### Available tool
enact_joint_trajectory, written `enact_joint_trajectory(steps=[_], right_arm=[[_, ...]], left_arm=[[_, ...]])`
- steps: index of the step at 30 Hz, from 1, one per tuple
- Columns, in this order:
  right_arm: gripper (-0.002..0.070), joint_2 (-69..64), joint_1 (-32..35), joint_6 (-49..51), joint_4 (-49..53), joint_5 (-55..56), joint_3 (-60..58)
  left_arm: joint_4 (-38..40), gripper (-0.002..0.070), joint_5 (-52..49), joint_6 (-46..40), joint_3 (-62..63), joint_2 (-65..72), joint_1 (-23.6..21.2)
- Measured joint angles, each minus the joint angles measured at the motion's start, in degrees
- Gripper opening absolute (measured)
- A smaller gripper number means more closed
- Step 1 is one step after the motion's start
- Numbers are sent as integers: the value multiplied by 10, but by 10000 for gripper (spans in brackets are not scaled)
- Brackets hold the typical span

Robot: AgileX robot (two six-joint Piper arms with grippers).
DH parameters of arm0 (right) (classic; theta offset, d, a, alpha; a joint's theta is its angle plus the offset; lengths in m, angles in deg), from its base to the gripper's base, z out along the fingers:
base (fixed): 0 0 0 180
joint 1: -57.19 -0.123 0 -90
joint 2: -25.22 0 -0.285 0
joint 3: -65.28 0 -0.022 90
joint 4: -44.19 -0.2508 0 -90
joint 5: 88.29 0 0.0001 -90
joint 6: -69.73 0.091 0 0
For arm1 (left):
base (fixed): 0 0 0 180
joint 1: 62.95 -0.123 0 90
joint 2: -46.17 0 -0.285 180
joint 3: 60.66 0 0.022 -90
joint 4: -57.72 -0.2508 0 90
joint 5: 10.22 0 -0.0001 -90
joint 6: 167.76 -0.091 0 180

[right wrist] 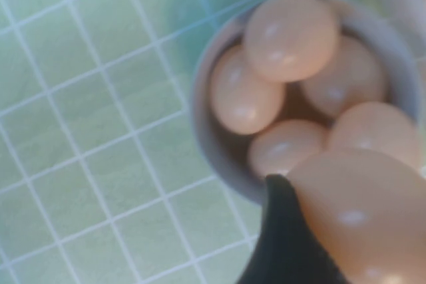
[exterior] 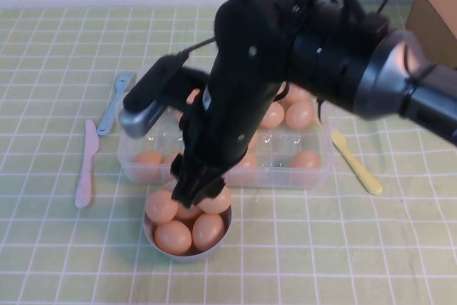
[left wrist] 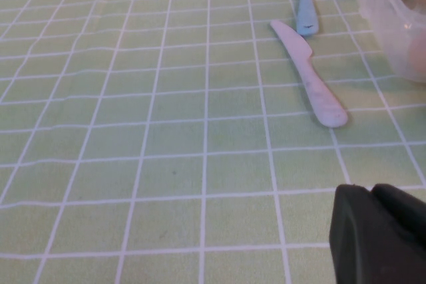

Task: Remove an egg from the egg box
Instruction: Place the egg in the bowl

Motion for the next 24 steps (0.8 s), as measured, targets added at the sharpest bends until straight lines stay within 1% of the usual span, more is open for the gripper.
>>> enact_joint_trajectory(steps=[6, 10, 18, 24], right_arm=[[369, -14, -37, -2, 14, 3, -11], [369, -27, -55, -22, 11, 15, -12], [369, -54, -57, -44, 35, 58, -12], [369, -61, -57, -54, 63, 64, -13]], left_arm=[[0, -5, 0, 3, 0, 0, 0], [0, -5, 0, 0, 0, 0, 0], [0, -5, 0, 3, 0, 0, 0], [0, -5, 0, 0, 0, 0, 0]])
